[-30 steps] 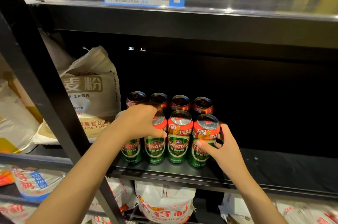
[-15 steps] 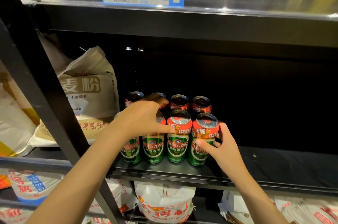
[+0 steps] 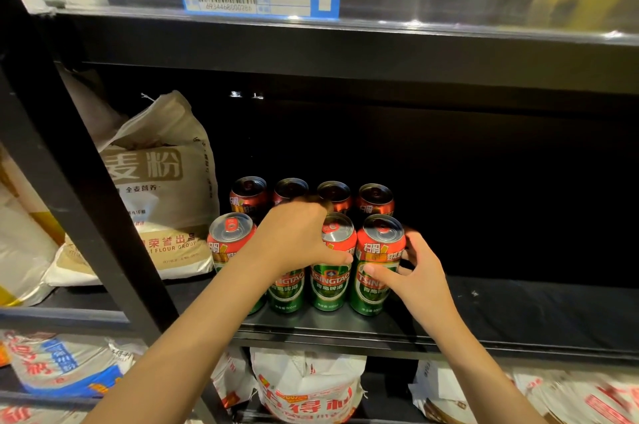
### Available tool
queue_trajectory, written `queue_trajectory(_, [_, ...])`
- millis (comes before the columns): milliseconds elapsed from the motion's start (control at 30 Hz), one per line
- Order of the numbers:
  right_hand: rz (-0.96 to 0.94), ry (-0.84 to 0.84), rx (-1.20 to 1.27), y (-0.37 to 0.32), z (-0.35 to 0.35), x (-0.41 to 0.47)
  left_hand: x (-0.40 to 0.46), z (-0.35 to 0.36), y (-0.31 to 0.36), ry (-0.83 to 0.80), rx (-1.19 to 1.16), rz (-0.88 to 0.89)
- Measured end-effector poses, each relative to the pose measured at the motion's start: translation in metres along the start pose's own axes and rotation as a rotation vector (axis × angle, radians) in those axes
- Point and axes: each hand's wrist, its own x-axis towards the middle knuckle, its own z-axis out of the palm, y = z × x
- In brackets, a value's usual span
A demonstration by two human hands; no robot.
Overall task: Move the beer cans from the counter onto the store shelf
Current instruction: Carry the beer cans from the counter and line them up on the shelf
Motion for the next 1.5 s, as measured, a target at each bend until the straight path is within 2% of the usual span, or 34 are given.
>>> queue_trajectory(267, [0.013,-0.022,-0.021,-0.002,-0.001,0.0,0.003,0.007,-0.006,-0.033,-0.087,-0.004])
queue_trajectory(533, [0.102,-0.066,-0.02,-0.004,0.0,-0.011,-0.003,0.002,-0.005,-0.098,-0.045,-0.038])
queue_trajectory(633, [0.174,-0.076,-0.053,-0.003,-0.003,-0.018,-0.005,-0.005,-0.006,-0.031,-0.025,-0.022])
queue_trajectory(833, [0.234,0.05,-0.314,-0.011,-0.041,-0.067,-0.018,-0.024,0.006,0.134,0.061,-0.058])
queue_trajectory(967, [0.301,0.131,-0.542,-0.026,-0.089,-0.138,-0.023,-0.026,0.064,0.256,-0.034,0.157])
queue_trajectory(1067, [0.382,0.254,-0.685,-0.035,-0.123,-0.207,-0.037,-0.018,0.136,0.198,-0.148,0.443])
queue_trajectory(1267, [0.636,0.551,-0.773,-0.051,-0.165,-0.397,-0.13,0.006,0.307,-0.19,-0.376,0.962])
queue_trajectory(1367, [0.783,0.768,-0.762,-0.063,-0.168,-0.508,-0.198,0.011,0.38,-0.304,-0.485,1.139])
queue_trajectory(1500, [1.024,1.056,-0.711,-0.097,-0.15,-0.67,-0.322,0.012,0.472,-0.57,-0.625,1.331])
